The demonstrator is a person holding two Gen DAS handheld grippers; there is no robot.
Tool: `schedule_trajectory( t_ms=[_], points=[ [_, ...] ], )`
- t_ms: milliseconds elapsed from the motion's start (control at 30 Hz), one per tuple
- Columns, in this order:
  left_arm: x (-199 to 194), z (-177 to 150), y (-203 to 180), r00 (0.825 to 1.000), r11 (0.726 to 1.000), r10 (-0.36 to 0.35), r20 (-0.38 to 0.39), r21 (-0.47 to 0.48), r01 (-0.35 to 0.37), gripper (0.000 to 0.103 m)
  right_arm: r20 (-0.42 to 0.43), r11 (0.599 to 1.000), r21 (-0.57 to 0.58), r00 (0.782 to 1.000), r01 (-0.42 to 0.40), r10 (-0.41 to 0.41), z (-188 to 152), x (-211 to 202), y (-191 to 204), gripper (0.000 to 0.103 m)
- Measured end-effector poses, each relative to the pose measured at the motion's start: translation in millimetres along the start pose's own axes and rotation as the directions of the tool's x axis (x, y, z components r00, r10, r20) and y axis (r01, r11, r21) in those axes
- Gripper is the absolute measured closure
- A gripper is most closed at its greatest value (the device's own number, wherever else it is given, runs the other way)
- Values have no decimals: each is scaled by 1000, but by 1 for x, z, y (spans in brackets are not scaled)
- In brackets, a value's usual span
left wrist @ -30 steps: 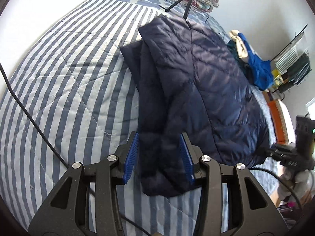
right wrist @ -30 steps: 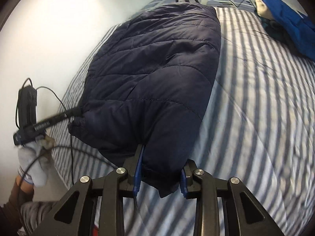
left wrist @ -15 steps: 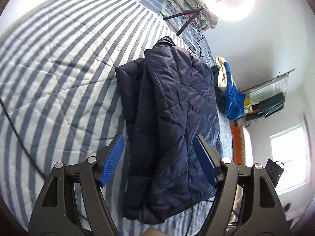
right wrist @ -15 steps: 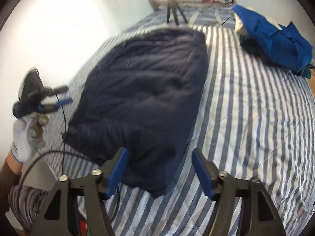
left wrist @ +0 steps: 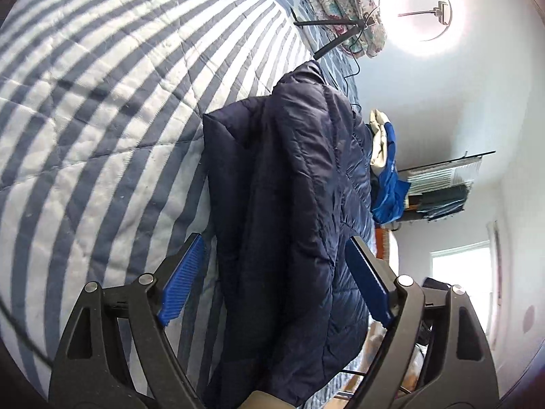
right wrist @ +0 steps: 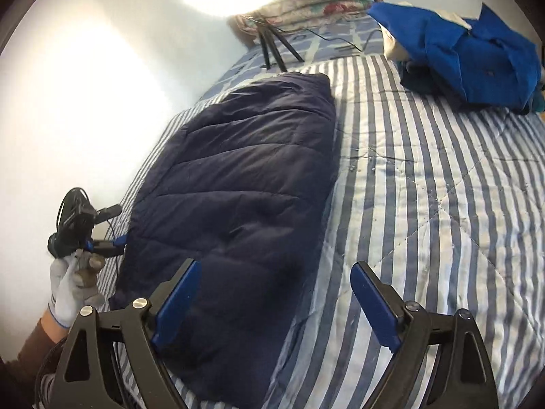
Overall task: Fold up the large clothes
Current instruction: 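Grasp the folded jacket bundle with both grippers and lift it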
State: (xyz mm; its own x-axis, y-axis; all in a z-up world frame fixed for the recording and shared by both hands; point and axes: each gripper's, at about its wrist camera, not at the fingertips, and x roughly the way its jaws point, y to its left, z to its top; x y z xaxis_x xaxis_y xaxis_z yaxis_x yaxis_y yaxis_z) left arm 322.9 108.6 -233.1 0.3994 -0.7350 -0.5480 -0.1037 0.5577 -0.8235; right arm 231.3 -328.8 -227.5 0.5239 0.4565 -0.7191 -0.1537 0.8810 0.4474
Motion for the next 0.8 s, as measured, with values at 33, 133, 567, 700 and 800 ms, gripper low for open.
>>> schedule_trajectory(
  t_ms=[33,133,567,700,800],
  points=[
    [3,2,3,1000,1000,-24,-8,-7,24,17,-2,1000,7,1000,-4,4,2,4,-3,12],
    [9,5,10,997,997,-77,-24,-31,76,17,-16,999,37,999,-28,29,7,18,-13,12],
    [50,27,-12,995,999,-5,-95,53,10,17,-60,981,125,986,-150,158,27,66,-33,12],
    [62,32,-23,995,996,34,-93,85,-26,17,-64,971,133,976,-197,207,35,82,-29,13],
    [73,30,-38,990,984,108,-90,154,-93,22,-76,970,121,973,-210,220,39,92,-18,17]
  ],
)
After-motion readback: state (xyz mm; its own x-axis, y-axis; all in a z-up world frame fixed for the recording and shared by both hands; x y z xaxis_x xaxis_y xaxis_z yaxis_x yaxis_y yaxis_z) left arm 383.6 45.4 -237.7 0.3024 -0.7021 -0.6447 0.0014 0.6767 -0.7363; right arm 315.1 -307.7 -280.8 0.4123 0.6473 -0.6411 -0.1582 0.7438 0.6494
